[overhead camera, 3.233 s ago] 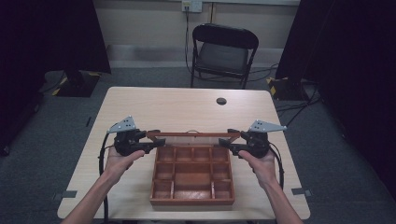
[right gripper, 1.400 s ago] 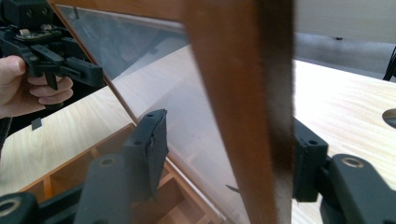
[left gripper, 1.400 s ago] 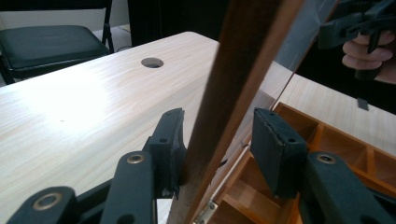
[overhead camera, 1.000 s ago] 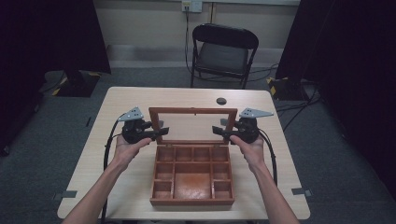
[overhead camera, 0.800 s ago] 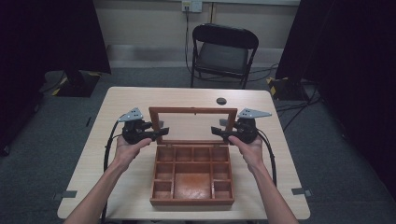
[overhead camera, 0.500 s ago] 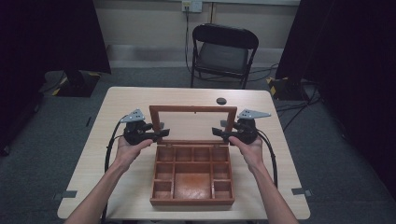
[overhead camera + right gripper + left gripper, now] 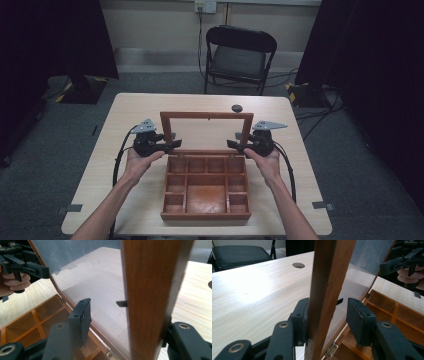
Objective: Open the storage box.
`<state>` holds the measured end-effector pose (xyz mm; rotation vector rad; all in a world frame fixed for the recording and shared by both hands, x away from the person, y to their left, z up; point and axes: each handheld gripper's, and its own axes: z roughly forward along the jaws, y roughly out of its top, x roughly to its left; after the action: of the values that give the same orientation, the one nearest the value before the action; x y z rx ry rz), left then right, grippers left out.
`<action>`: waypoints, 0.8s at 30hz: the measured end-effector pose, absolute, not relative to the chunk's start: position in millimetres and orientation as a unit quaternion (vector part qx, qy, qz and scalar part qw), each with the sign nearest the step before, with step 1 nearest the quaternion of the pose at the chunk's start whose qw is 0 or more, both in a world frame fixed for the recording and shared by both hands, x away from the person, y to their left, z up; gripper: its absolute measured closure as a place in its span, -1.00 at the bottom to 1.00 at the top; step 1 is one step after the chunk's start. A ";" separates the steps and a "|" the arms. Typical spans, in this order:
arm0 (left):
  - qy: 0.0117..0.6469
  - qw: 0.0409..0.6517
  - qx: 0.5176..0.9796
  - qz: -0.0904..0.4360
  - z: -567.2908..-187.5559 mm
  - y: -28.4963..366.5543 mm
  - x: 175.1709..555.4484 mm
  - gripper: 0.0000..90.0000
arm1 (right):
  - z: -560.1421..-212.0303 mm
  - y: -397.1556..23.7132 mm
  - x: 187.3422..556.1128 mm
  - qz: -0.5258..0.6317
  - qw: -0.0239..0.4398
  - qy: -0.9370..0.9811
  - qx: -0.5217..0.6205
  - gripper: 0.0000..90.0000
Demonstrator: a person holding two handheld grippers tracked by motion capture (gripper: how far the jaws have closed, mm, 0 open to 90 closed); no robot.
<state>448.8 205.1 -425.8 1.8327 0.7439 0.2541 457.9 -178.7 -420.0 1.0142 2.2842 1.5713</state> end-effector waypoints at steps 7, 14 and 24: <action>0.317 0.521 0.785 0.108 -436.3 203.3 450.3 0.20 | -427.7 -178.2 458.5 0.521 0.097 0.773 0.348 -0.06; 0.330 0.509 0.788 0.106 -444.3 205.7 453.1 0.22 | -438.1 -186.4 460.5 0.513 0.097 0.770 0.367 -0.07; 0.358 0.509 0.778 0.091 -455.7 208.7 461.4 0.22 | -447.8 -185.4 466.3 0.504 0.099 0.767 0.384 -0.09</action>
<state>461.4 208.7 -455.7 1.8737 0.8627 0.2189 466.3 -185.4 -447.8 1.1366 2.2698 1.4906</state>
